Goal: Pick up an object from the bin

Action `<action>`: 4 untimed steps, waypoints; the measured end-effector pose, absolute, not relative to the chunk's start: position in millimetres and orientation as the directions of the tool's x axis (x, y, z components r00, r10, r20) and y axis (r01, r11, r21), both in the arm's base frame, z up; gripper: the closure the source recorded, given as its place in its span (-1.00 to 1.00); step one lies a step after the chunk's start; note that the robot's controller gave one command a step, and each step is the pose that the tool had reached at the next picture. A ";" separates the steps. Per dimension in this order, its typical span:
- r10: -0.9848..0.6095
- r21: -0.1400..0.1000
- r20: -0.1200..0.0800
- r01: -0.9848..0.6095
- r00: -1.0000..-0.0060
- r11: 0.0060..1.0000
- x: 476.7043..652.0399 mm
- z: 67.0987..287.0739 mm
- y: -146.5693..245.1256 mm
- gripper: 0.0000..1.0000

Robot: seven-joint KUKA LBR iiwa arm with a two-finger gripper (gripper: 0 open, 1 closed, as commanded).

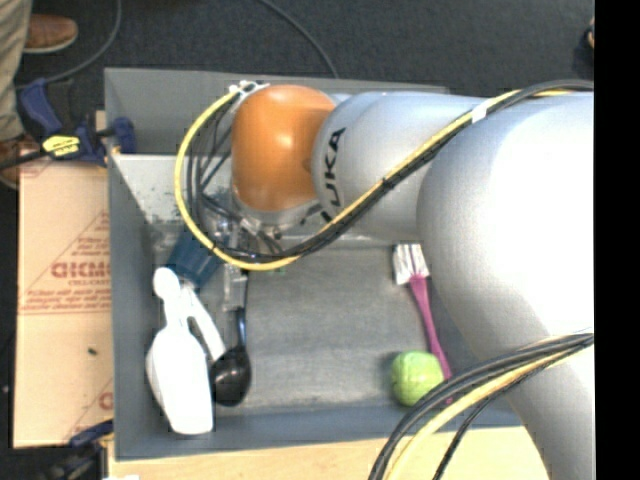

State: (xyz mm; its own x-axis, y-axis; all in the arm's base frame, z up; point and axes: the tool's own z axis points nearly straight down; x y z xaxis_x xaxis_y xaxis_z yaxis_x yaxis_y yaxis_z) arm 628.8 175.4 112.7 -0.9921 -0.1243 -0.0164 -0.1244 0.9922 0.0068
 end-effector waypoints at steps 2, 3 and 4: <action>-0.139 0.010 -0.042 -0.139 -0.989 0.990 645.7 107.1 164.6 -1.00; -0.127 0.010 -0.028 -0.128 -0.991 0.992 642.5 121.0 171.8 -1.00; -0.105 0.019 -0.061 -0.106 -0.993 0.994 647.6 106.6 170.4 -1.00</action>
Offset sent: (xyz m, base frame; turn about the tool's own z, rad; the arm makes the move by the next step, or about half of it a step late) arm 0.0236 -0.0249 -0.0427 -0.0321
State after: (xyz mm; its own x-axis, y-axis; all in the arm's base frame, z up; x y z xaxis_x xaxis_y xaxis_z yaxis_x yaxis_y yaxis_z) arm 647.6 170.4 106.6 -0.9926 -0.1048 -0.0611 -0.1062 0.9942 0.0191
